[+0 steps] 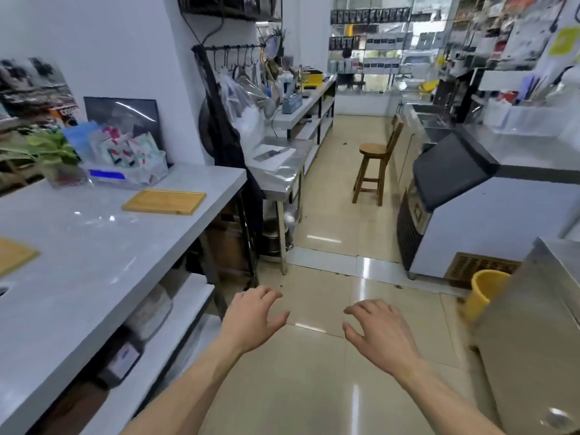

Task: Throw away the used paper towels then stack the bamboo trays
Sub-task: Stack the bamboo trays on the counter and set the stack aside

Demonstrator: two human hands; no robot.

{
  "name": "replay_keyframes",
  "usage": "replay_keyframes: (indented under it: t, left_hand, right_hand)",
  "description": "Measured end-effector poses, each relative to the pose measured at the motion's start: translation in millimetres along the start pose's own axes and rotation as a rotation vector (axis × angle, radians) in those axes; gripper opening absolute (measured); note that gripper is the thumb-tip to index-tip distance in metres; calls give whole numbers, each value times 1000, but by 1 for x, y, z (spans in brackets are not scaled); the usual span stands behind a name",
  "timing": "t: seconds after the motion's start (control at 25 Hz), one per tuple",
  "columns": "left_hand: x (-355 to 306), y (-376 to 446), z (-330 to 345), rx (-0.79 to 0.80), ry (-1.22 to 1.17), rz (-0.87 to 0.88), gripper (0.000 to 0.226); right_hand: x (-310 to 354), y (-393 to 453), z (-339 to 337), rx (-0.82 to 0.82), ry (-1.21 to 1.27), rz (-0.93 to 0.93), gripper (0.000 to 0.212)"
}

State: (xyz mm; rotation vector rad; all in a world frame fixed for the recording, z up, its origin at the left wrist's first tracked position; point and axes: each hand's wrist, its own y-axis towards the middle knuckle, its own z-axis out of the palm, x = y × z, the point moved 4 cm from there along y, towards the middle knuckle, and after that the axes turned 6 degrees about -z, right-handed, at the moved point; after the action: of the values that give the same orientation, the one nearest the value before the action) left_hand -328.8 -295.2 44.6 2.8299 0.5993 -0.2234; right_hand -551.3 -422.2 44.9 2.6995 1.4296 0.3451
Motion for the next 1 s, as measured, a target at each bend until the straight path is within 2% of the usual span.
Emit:
replay_keyframes:
  t: [0.48,0.64,0.76,1.0]
  left_hand:
    - [183,-60,-56,-79,57,-294,46]
    - [227,-86,-67,-88,51,-422,52]
    - [257,-103,-74,-82,83,-531,47]
    - [301,-134,-86,-171,135,-772,53]
  right_hand:
    - [167,133,38,46,9,-318,37]
    - [221,167,52,35,6,-475,35]
    - [263,199,67,62,49,-592,35]
    - [340,255,91,80,95,-912,42]
